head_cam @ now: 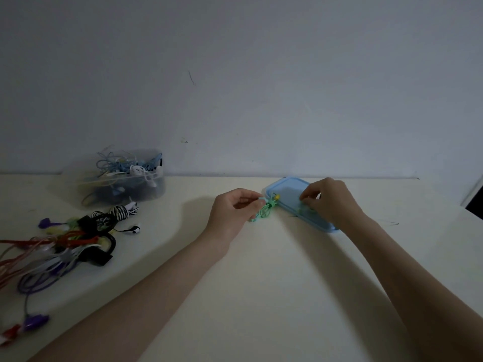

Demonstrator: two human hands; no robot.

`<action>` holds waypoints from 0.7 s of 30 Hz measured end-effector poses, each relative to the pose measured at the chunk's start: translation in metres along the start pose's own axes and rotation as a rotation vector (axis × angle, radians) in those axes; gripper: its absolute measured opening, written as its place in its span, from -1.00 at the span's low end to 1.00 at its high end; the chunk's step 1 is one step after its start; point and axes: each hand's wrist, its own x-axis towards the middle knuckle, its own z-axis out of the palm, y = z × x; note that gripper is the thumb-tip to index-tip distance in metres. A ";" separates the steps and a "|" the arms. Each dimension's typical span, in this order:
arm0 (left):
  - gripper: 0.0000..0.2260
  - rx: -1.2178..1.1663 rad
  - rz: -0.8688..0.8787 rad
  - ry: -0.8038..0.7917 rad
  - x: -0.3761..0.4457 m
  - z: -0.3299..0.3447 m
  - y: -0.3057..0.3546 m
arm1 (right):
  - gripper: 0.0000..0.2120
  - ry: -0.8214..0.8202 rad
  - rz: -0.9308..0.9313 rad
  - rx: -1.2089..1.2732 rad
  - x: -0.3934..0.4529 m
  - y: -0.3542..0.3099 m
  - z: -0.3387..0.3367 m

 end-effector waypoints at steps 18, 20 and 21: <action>-0.95 -0.240 -0.101 0.042 0.003 -0.008 0.000 | -0.85 -0.057 -0.037 1.026 -0.011 -0.037 0.002; -0.95 -0.284 -0.102 0.042 0.002 -0.009 0.001 | -0.86 -0.183 -0.054 1.059 -0.015 -0.045 0.012; -0.94 -0.293 -0.103 0.041 0.002 -0.009 0.002 | -0.87 -0.226 -0.059 1.070 -0.017 -0.047 0.017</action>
